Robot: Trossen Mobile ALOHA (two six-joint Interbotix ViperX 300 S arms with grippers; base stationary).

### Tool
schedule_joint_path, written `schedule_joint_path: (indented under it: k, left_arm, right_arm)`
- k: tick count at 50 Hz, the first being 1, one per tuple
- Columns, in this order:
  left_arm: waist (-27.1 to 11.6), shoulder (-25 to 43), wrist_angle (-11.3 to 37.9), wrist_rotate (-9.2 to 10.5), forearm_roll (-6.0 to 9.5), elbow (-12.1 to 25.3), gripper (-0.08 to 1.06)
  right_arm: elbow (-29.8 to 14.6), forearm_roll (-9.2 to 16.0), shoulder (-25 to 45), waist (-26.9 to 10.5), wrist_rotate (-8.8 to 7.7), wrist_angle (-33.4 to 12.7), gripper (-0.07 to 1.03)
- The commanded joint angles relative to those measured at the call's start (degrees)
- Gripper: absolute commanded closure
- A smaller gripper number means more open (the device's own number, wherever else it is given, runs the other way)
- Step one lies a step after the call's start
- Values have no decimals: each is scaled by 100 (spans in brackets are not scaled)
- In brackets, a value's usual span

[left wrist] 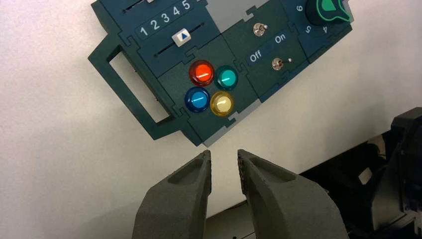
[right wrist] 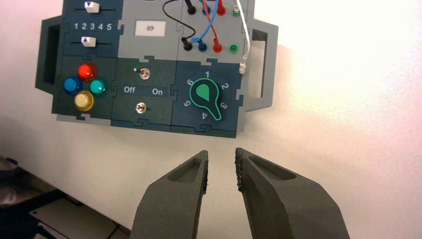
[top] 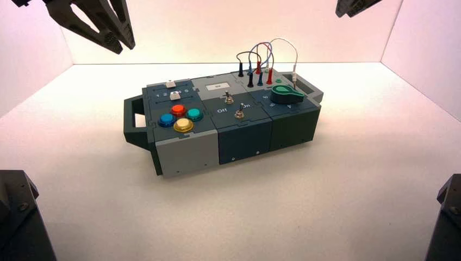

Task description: Flip the bottom switch off with the left gripper.

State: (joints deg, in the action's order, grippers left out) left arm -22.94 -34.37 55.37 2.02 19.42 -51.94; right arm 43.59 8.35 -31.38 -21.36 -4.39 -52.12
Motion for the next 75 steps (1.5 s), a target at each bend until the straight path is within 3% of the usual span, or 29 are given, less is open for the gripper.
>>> schedule_joint_path:
  k: [1,21,29,42,61,75]
  left_arm:
    - [-53,-9,-18,-18,18,149,67]
    - [-53,-9,-26,-26,18,149,67]
    - [-264,79,-26,-70,18,211,70]
    - [-527,369,-35,-97,18,431,70]
    - [-642,633,167,-378,18,747,70]
    - [-650,650,229,-668,0,765,70]
  right_arm:
    - [-79,-9,-53,35,18,18,64]
    - [-88,-105,-44,44,18,-9,63]
    - [-114,-193,26,220,18,-18,55]
    - [-114,-229,237,387,18,-18,50]
    - [-413,-193,1433,396,237,308,50]
    - [-703,-229,2522,598,237,606,50]
